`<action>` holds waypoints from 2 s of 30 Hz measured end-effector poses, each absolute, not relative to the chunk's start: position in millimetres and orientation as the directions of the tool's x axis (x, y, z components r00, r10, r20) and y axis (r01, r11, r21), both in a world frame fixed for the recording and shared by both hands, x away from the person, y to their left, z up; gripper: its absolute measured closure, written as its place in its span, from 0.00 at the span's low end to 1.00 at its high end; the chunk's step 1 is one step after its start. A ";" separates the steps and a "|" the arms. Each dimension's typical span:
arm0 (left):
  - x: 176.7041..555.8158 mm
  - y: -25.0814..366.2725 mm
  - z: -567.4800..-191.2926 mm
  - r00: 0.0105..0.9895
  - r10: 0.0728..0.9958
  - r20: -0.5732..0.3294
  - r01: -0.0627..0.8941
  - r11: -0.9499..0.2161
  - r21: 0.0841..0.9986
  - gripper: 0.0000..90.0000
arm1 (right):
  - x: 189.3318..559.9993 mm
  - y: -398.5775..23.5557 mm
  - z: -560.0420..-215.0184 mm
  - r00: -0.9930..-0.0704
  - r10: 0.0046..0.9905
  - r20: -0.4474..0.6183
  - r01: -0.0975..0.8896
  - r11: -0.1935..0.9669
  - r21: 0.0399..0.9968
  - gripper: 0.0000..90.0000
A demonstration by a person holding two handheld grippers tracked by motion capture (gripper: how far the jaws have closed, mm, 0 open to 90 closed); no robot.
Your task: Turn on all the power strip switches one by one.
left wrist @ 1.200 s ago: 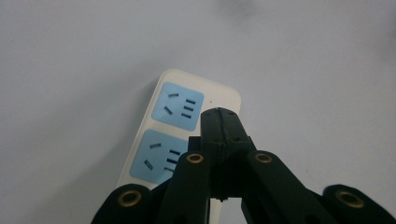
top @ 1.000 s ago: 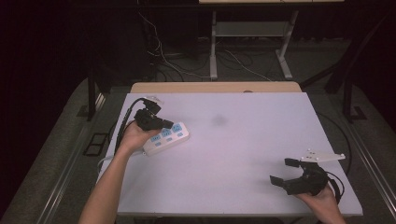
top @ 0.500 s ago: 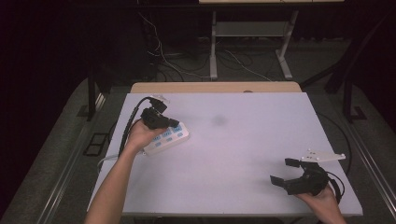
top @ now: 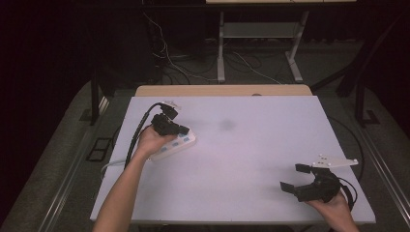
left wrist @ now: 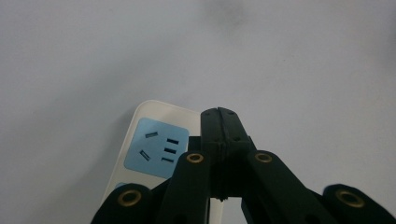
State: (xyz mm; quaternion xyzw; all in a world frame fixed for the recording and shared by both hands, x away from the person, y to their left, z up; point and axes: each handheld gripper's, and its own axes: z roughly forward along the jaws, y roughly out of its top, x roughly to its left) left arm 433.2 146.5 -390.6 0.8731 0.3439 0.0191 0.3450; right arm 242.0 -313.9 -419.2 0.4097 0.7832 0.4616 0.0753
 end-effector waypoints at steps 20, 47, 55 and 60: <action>431.0 146.5 -407.7 0.760 0.615 -0.210 0.601 -0.541 0.589 1.00 | 242.0 -313.8 -419.6 -0.653 0.710 0.262 0.575 0.240 0.782 0.01; 440.4 151.3 -413.2 0.748 0.601 -0.283 0.636 -0.526 0.565 1.00 | 241.1 -314.1 -418.9 -0.657 0.710 0.255 0.570 0.245 0.784 0.01; 437.9 149.6 -412.4 0.748 0.608 -0.266 0.631 -0.527 0.569 1.00 | 241.5 -314.9 -419.4 -0.653 0.713 0.257 0.573 0.242 0.783 0.01; 435.9 150.5 -411.8 0.742 0.614 -0.269 0.633 -0.510 0.583 1.00 | 241.2 -315.1 -419.0 -0.653 0.713 0.257 0.571 0.240 0.785 0.01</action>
